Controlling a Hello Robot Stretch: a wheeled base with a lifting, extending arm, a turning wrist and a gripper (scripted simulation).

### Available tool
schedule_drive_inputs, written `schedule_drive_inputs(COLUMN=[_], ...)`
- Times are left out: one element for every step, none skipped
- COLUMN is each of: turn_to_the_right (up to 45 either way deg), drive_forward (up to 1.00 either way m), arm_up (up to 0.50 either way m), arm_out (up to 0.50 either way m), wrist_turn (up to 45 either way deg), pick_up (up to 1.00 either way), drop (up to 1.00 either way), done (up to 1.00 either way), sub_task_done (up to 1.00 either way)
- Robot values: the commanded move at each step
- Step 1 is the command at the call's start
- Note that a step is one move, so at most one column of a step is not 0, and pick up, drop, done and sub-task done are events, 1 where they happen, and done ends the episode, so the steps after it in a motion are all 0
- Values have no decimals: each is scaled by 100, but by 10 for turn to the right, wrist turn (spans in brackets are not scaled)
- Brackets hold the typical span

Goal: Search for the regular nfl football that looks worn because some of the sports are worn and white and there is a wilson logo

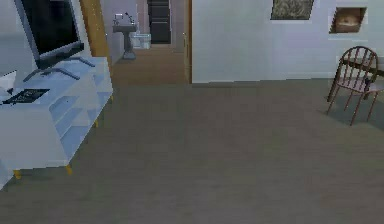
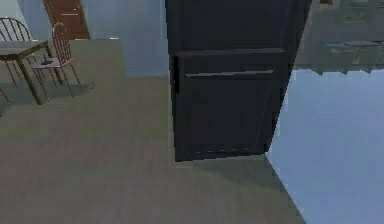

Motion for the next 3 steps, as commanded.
schedule_drive_inputs(turn_to_the_right=[-60,0,0], drive_forward=[0,100,100], arm_up=[0,0,0], arm_out=[0,0,0], wrist_turn=[0,0,0], pick_up=[0,0,0], drop=[0,0,0], done=[0,0,0], sub_task_done=[0,0,0])
